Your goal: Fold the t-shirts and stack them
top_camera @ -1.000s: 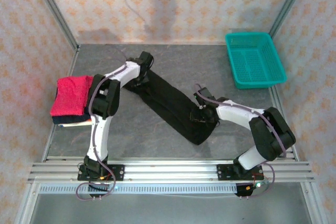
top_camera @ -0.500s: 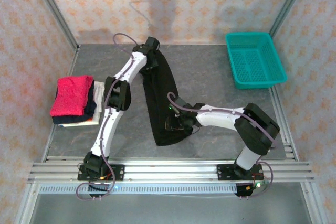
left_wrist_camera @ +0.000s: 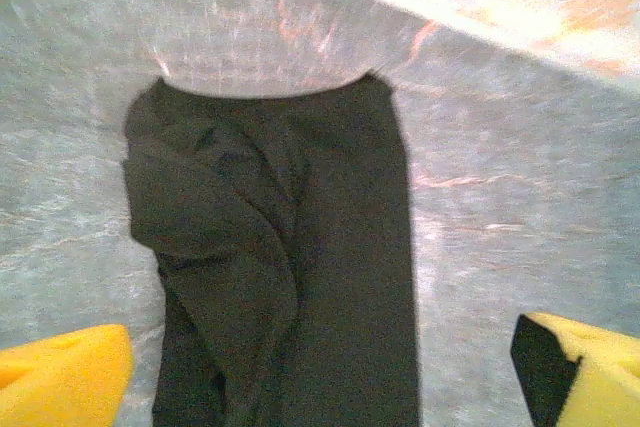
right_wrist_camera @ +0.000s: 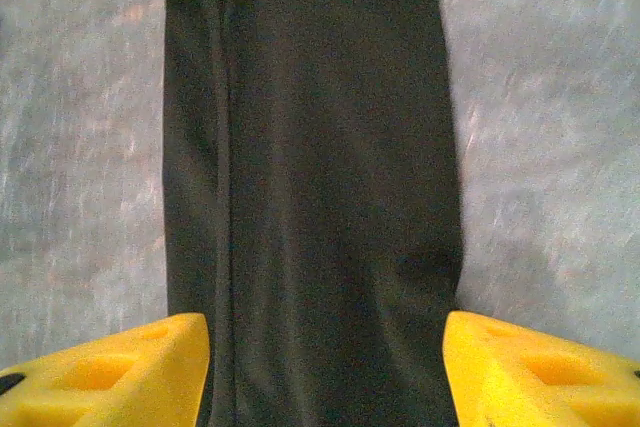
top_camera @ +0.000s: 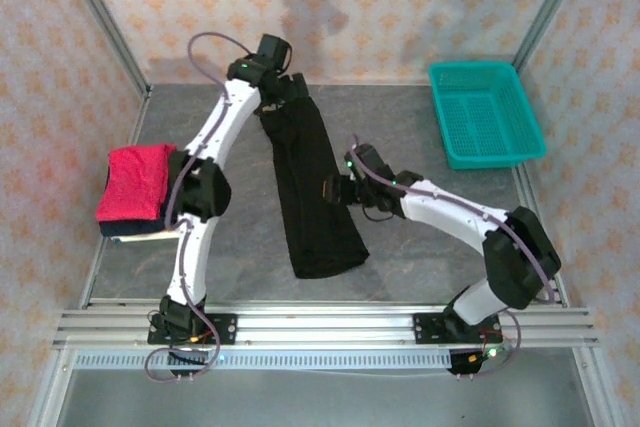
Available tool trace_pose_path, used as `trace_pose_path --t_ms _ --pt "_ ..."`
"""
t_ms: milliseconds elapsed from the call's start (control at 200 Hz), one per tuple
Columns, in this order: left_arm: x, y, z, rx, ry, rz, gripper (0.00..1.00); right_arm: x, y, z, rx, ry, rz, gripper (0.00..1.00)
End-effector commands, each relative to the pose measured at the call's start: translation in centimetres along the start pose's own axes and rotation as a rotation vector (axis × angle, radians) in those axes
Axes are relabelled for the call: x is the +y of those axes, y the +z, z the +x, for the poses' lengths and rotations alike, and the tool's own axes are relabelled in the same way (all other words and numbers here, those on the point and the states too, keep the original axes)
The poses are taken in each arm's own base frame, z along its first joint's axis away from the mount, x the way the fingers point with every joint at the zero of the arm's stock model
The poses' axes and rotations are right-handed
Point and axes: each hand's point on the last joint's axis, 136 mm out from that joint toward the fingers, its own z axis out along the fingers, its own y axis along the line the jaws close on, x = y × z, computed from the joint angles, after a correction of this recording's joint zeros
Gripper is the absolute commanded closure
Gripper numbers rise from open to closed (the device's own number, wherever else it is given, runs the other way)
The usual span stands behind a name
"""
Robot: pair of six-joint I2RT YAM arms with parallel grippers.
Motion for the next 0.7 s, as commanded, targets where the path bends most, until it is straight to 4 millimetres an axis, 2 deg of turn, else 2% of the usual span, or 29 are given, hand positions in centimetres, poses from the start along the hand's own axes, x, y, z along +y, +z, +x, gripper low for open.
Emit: trace_pose_path --t_ms 0,90,95,115,150,290,405,550,696 --pt "1.1 -3.8 -0.1 -0.044 -0.004 0.002 0.0 -0.2 1.3 -5.2 -0.099 -0.04 0.028 0.36" --pt "2.2 -5.7 1.9 -0.056 -0.034 0.032 0.0 -0.2 3.5 -8.7 -0.125 -0.016 0.008 0.41" --pt "2.4 -5.4 2.4 -0.045 -0.035 0.026 0.0 -0.2 3.7 -8.9 -0.125 -0.014 0.008 0.41" --pt "2.8 -6.3 2.9 -0.05 -0.046 0.039 0.0 -0.1 4.1 -9.6 -0.128 -0.012 0.003 0.42" --pt "3.4 -6.7 4.3 -0.041 -0.061 0.05 0.0 0.0 5.2 -10.7 -0.129 -0.007 -0.001 0.44" --pt "5.4 -8.2 10.4 0.008 -0.052 0.055 0.0 1.3 9.8 -13.7 -0.12 -0.002 -0.071 0.51" --pt "6.9 -9.6 15.0 0.014 -0.028 0.045 0.0 2.4 13.4 -15.2 -0.101 -0.002 -0.104 0.51" --pt "9.5 -11.6 19.1 0.006 -0.059 0.021 0.0 3.1 17.6 -16.6 -0.088 0.008 -0.13 0.53" --pt "12.3 -11.8 22.6 0.04 -0.09 -0.023 0.0 3.4 21.5 -17.3 -0.077 0.025 -0.159 0.55"
